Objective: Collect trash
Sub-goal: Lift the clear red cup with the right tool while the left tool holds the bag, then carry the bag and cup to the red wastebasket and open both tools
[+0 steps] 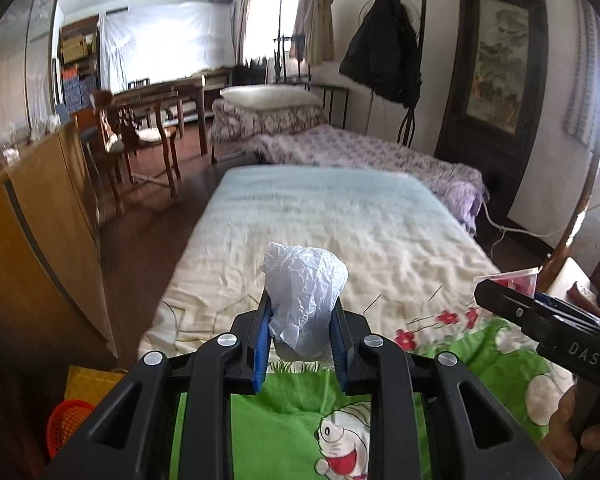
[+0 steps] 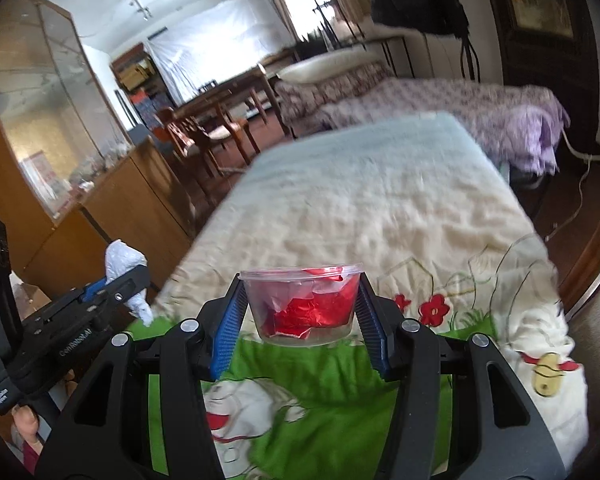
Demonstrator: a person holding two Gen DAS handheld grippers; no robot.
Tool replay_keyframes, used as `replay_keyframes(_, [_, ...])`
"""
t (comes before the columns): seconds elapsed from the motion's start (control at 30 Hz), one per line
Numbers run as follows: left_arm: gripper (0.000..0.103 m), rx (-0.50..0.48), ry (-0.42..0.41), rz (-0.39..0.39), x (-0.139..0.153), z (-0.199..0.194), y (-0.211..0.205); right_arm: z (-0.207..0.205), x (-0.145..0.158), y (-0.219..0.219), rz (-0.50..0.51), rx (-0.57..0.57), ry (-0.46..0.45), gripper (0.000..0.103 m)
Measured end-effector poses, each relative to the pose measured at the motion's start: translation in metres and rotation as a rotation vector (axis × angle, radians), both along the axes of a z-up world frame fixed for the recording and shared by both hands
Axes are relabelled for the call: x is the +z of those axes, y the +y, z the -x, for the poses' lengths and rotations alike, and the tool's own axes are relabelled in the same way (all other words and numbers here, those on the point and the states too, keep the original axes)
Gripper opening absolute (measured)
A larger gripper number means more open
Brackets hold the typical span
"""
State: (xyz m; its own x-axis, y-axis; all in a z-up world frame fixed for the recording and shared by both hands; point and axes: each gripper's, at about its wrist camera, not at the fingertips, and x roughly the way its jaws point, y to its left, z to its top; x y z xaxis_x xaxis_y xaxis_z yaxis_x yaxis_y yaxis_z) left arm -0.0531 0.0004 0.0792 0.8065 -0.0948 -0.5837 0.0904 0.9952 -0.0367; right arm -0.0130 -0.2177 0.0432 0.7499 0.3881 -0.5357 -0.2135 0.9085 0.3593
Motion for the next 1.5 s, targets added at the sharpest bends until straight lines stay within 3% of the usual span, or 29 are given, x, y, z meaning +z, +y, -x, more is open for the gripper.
replay_keyframes(0.4, [0.027,-0.002,-0.188,-0.009,0.069,0.073,0.001,0.071,0.073,0.012,-0.02,0.048,-0.209,0.053])
replay_keyframes(0.57, [0.027,0.009,-0.233,-0.009,0.083,0.094,0.016,0.078,0.087,0.03,-0.009,0.095,-0.24,0.053])
replay_keyframes(0.67, [0.028,0.032,-0.219,-0.012,0.08,0.098,0.034,0.072,0.086,0.058,0.022,0.146,-0.229,0.053])
replay_keyframes(0.9, [0.028,0.227,-0.068,0.019,0.028,0.099,0.148,0.052,0.061,0.149,0.096,0.33,-0.126,0.053])
replay_keyframes(1.17, [0.033,0.515,0.203,0.182,-0.095,0.121,0.308,0.034,0.006,0.299,0.182,0.611,0.04,0.053])
replay_keyframes(1.27, [0.05,0.605,0.258,0.216,-0.127,0.133,0.348,0.033,-0.022,0.359,0.23,0.707,0.096,0.053])
replay_keyframes(1.33, [0.073,0.668,0.279,0.205,-0.14,0.142,0.369,0.032,-0.042,0.391,0.263,0.752,0.132,0.053])
replay_keyframes(1.43, [0.084,0.733,0.289,0.21,-0.153,0.157,0.394,0.027,-0.077,0.437,0.292,0.818,0.226,0.054])
replay_keyframes(1.5, [0.086,0.77,0.31,0.214,-0.164,0.167,0.403,0.028,-0.099,0.463,0.3,0.867,0.297,0.054])
